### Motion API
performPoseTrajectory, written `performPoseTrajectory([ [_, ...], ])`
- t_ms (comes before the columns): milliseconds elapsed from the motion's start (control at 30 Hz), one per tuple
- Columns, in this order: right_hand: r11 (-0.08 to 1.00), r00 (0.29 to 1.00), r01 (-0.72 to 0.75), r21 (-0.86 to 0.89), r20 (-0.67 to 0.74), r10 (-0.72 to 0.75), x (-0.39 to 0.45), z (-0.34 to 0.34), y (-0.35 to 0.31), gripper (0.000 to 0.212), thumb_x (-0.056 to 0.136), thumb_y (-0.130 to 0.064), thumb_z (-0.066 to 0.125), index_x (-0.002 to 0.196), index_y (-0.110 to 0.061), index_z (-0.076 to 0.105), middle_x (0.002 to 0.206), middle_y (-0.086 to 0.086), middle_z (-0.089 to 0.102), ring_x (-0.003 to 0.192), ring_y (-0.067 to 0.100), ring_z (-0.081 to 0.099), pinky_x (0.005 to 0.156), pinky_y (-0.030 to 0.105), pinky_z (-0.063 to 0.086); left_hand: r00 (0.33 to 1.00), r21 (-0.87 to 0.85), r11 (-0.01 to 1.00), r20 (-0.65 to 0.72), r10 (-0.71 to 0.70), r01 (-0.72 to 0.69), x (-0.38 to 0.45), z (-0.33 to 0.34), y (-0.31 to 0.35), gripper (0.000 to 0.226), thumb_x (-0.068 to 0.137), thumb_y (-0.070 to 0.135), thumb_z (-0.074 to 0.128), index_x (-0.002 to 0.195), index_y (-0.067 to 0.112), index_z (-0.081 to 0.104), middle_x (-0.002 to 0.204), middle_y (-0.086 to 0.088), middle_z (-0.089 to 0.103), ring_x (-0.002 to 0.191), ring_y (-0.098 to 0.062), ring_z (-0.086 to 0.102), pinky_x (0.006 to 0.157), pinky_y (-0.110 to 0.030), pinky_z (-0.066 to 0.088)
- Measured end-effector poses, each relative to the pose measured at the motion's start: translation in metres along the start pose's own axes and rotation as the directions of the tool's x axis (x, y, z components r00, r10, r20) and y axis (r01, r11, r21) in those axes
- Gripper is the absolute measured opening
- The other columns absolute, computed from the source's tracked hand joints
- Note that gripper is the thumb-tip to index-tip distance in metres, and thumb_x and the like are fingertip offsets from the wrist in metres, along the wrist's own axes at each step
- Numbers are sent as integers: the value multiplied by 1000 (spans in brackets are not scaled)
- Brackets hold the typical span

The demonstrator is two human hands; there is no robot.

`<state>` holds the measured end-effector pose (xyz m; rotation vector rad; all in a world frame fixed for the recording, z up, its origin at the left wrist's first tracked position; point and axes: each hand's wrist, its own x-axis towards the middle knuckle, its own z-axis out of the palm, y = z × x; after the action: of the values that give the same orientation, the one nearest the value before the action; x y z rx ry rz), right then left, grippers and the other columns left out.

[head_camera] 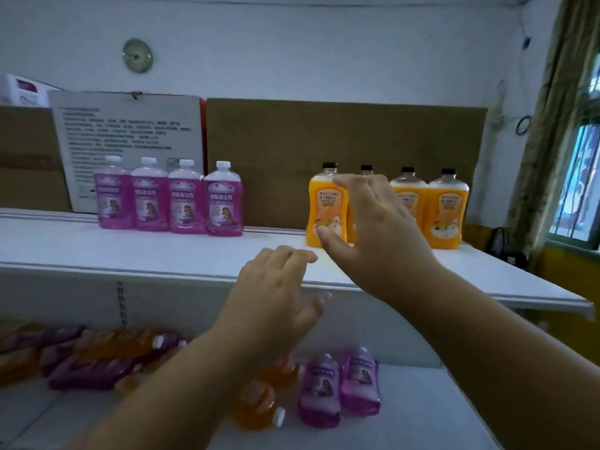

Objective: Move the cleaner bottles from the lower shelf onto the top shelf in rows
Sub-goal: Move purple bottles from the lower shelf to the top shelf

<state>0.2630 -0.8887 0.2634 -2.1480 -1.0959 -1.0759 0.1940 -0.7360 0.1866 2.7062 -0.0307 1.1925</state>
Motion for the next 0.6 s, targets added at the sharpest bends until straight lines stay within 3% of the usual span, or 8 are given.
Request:
performPoseTrajectory([
  [100,997,1000,-16,82,28,14,-27,-9,-21,58,88,-42,63,139,-24,43,132,3,47,115,19,48,93,33,38,1000,-57,998,-6,-25,25,-48,5,3,52,88,60,45,131,33,51,130,9,56,117,-6,38,95,-29,30],
  [167,992,997,-32,125,77,22,-49,-6,-31,55,88,-42,64,137,-24,45,124,-1,47,109,16,49,89,33,44,994,-86,994,91,-54,62,-77,17,-2,50,87,63,40,129,36,49,128,13,54,115,-4,39,96,-25,28],
  [300,993,984,-63,104,172,44,-98,15,-45,55,86,-49,56,135,-26,47,115,-14,39,101,4,46,80,12,34,966,-128,989,255,-41,75,-110,42,-21,49,85,63,37,122,35,50,111,17,48,102,-2,39,88,-23,33],
  [467,976,949,-215,34,244,201,-138,46,-45,51,86,-42,65,131,-22,53,113,-9,46,98,9,51,80,8,30,894,-188,975,447,-25,121,-128,84,-48,49,88,62,43,130,37,47,122,14,53,109,-8,47,94,-30,41],
  [600,958,922,-284,-40,264,284,-150,58,-31,50,86,-47,60,130,-25,51,112,-11,45,98,8,49,76,16,34,795,-145,961,597,-104,235,-119,131,-50,38,89,61,47,121,41,48,117,9,59,101,-12,55,86,-38,51],
])
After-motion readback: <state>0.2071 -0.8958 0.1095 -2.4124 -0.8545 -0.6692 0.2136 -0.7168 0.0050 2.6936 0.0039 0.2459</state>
